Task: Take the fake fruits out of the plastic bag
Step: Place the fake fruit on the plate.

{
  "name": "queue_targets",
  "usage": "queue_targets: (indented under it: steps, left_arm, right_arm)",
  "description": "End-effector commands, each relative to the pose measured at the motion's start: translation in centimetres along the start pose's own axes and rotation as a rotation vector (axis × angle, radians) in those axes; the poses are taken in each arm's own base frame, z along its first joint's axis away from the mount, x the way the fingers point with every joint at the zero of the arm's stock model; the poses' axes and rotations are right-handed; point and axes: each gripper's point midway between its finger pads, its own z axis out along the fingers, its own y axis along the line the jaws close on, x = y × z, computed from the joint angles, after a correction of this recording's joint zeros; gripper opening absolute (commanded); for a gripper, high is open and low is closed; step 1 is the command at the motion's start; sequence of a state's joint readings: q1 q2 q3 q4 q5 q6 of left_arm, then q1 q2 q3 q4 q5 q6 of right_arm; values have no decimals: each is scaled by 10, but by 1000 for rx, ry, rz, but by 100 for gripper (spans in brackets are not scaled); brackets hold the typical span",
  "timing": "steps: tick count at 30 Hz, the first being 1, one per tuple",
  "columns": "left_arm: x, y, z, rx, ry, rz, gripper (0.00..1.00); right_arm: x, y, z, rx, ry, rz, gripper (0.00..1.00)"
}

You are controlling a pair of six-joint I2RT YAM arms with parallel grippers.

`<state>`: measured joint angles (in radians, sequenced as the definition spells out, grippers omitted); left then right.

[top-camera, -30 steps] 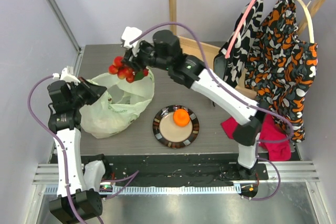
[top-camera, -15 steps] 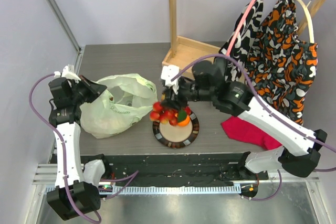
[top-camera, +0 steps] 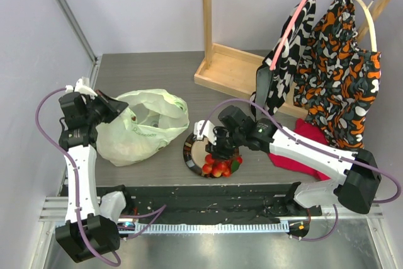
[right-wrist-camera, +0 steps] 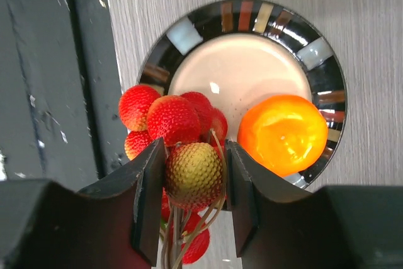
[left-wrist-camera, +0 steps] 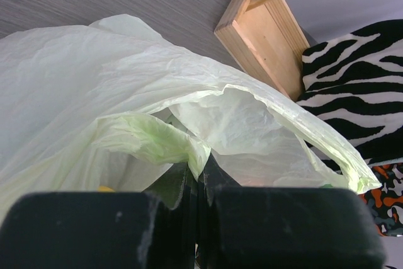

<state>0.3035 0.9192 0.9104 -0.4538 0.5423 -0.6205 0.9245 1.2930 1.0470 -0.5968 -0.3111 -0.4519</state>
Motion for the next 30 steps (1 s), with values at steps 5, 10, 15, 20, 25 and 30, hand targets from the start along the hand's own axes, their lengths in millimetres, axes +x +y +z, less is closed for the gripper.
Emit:
queue_targets:
  steps: [5, 10, 15, 20, 25, 30]
  left_arm:
    - [-16, -9, 0, 24, -41, 33, 0]
    - [-13, -7, -1, 22, -38, 34, 0]
    - [-12, -6, 0, 19, -34, 29, 0]
    - [-11, -4, 2, 18, -25, 22, 0]
    - [-6, -3, 4, 23, -12, 5, 0]
    - [-6, -3, 2, 21, -17, 9, 0]
  right_arm:
    - [-1, -9, 4, 6, -47, -246, 3]
    - [1, -9, 6, -5, -47, -293, 4]
    - [-10, -12, 1, -4, -72, -388, 3]
    - [-31, -4, -13, -75, -89, -422, 3]
    - [-16, 4, -13, -133, -53, -503, 3]
    - [-3, 7, -9, -168, -18, -542, 3]
